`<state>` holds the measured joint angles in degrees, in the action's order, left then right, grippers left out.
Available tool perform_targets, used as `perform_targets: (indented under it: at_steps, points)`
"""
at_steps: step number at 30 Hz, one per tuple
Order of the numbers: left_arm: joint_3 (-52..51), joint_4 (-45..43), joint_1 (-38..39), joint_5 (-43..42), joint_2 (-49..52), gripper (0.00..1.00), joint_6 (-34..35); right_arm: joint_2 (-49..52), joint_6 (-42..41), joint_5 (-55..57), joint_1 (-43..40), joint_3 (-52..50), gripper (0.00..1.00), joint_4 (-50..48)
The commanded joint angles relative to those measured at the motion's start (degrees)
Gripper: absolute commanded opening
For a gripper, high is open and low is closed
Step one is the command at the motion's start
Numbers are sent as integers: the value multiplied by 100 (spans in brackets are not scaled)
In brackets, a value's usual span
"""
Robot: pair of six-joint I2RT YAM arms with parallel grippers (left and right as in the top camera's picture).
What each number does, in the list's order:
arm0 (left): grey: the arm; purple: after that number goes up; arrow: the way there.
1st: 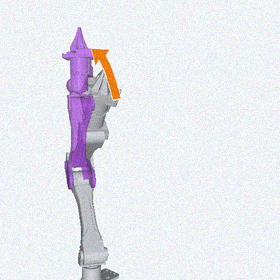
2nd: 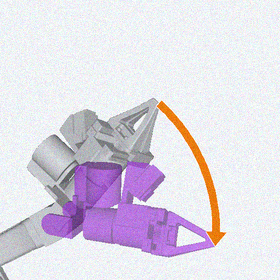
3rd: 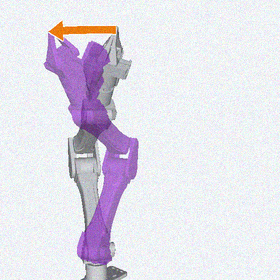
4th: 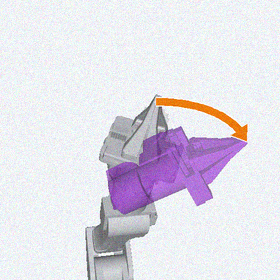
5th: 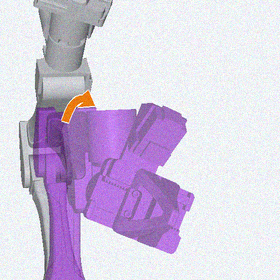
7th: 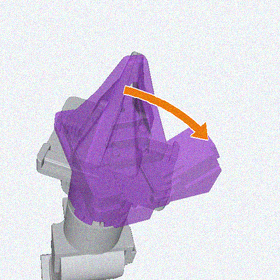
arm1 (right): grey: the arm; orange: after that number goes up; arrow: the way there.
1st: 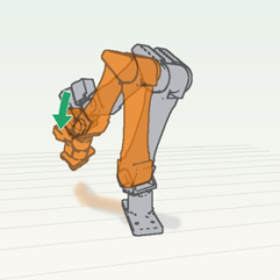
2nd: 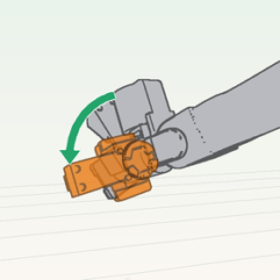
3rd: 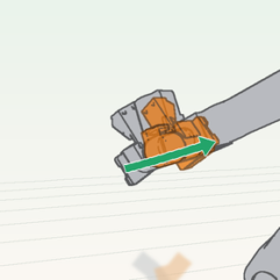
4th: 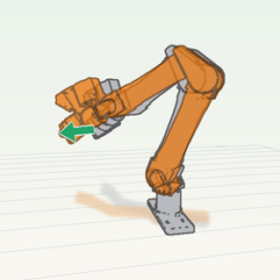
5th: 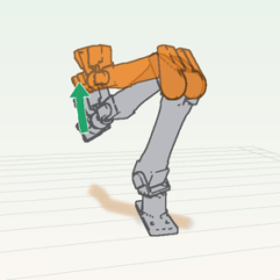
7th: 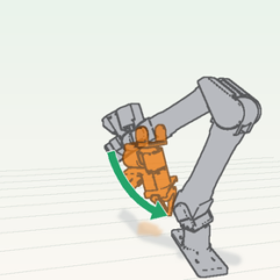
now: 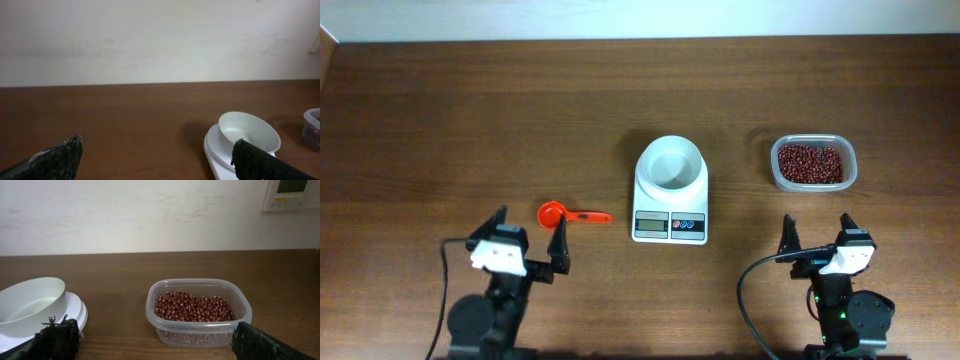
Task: Scoop and weigh 50g on scale
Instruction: 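Move the left gripper over the orange scoop and lower onto its cup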
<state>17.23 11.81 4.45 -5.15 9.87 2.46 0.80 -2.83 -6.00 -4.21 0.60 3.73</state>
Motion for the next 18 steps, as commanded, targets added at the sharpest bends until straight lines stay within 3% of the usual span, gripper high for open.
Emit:
perform_targets:
  at_steps: [1,7,11,18]
  points:
    - [769,-15,11,44,911,99,55,-7,7,28,-31,-28,99,35]
    - [1967,-35,11,46,2420,99,50,-7,7,28,-31,-28,99,35]
    - [2944,-37,13,-149,3495,99,-798,-7,7,28,-31,-28,99,35]
    - [3029,238,17,-651,3958,99,-874,-7,7,28,-31,-28,99,35]
